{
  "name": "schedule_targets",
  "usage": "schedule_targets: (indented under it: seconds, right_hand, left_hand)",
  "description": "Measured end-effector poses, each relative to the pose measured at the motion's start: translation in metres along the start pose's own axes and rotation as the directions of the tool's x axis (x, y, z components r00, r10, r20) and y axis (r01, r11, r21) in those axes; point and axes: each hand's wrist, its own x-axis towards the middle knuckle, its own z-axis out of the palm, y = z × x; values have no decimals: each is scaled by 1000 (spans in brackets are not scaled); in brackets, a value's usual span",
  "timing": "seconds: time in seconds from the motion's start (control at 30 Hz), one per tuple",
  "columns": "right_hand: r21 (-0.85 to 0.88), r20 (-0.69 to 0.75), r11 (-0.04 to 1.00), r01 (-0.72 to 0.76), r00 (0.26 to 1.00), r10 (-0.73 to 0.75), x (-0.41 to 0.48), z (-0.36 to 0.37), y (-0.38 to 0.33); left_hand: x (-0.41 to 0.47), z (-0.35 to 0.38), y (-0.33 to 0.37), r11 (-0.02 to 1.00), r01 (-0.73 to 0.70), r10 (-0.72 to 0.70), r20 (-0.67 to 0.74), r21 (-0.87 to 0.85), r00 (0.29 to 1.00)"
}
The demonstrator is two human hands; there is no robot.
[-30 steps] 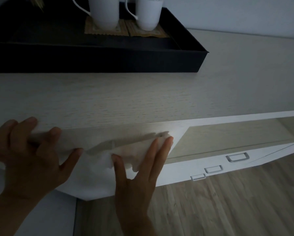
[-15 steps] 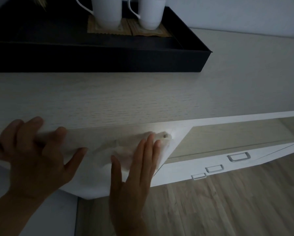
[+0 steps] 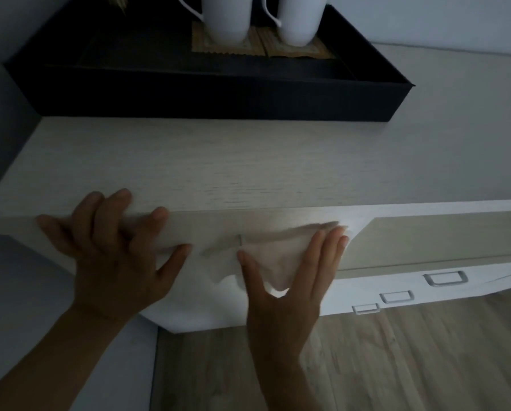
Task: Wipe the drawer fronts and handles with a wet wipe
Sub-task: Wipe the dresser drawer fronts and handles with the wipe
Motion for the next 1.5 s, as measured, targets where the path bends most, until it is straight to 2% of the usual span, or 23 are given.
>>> schedule_targets:
  seconds: [0.03, 0.1, 0.27, 0.43, 0.73, 0.87, 1.0, 1.1, 1.3, 1.5]
  right_hand:
    - [-7, -3, 1000, 16, 1000, -16, 0, -2, 3]
    - [21, -3, 998, 54, 999, -54, -3, 1, 1]
    - [-31, -27, 961, 276, 960, -277, -11, 8, 6]
    - [47, -47, 926, 373, 927, -371, -9, -3, 6]
    - [115, -21, 935, 335, 942, -334, 2, -28, 13]
    - [25, -106, 982, 187, 977, -183, 6, -14, 10]
    - [34, -150, 997, 71, 986, -66, 2, -6, 10]
    - [6, -151, 993, 120, 982, -118, 0, -1, 10]
    - [-64, -126, 937, 343, 929, -349, 2, 1, 11]
    - [-56, -114, 927, 370, 920, -374, 2, 1, 5]
  left_hand:
    - [1, 0, -1, 999, -39, 39, -20, 14, 999]
    - [1, 0, -3, 999, -30, 31, -35, 30, 999]
    - [-1, 0, -4, 1000, -4, 4, 0, 5, 1000]
    - [0, 1, -4, 1000, -6, 6, -12, 31, 1000]
    - [-1, 4, -5, 999, 9, -8, -12, 50, 1000]
    - [-1, 7, -4, 998, 22, -21, -5, 51, 1000]
    - [-4, 8, -4, 997, 25, -23, -21, 72, 1000]
    - [-5, 7, -3, 996, 37, -33, -53, 78, 998]
    - [-3, 7, -4, 998, 26, -25, -21, 56, 999]
    - [-3, 5, -7, 998, 3, -3, 2, 61, 1000]
